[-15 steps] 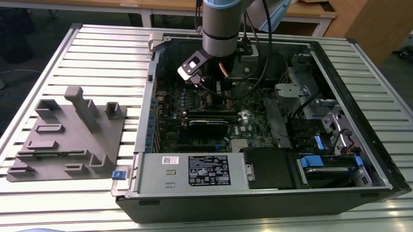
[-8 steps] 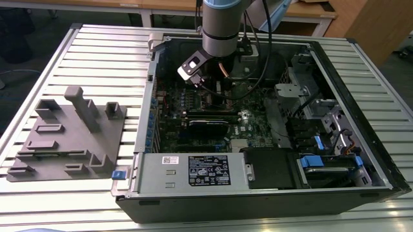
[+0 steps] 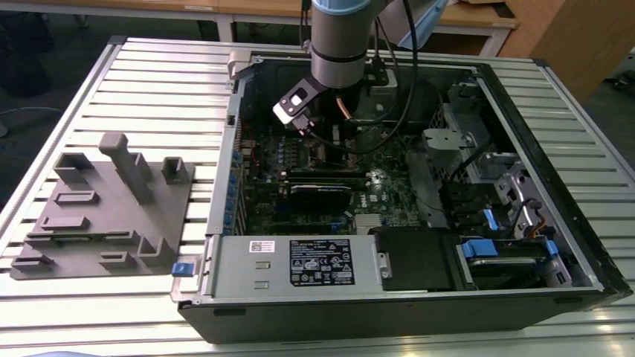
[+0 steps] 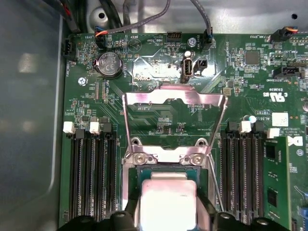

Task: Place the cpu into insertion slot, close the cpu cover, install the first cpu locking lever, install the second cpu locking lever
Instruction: 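Place the cpu into insertion slot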

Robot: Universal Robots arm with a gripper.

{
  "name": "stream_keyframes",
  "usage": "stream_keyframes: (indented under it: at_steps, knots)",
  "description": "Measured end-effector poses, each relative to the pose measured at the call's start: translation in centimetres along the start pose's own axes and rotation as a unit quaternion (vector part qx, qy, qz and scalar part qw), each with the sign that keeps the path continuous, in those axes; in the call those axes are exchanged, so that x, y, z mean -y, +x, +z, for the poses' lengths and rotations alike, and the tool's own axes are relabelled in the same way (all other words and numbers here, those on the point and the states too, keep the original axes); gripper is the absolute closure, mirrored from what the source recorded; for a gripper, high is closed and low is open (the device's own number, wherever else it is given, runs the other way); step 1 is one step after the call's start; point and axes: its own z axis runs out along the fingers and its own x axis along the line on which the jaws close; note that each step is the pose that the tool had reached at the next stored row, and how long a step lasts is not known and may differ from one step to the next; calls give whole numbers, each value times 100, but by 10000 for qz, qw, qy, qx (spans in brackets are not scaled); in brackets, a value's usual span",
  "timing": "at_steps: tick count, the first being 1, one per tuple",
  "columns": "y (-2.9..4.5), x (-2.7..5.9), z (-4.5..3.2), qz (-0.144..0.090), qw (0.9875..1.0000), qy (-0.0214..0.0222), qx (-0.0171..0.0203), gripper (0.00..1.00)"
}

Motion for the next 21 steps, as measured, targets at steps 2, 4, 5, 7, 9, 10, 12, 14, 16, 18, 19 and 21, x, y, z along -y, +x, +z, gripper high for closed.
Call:
stream_keyframes:
  at_steps: [2,4,5,7,9,10,12,14,16,18,19,21]
  knots:
    - [-2,1,-3,0,10000,2,5,39]
    - [-2,1,-4,0,10000,4,7,39]
    - [-2,1,-6,0,10000,4,7,39]
    - [-3,0,-24,0,10000,4,8,39]
    - [-2,-2,-61,0,10000,4,7,39]
    - [-2,-3,-88,0,10000,3,6,39]
    - [-2,-7,-146,0,10000,4,8,39]
    - [-2,-10,-214,0,10000,4,7,39]
    - [-1,-13,-265,0,10000,4,8,39]
    - [-1,-15,-295,0,10000,4,7,39]
    - [-1,-16,-305,0,10000,4,7,39]
    - [-1,-16,-306,0,10000,3,6,39]
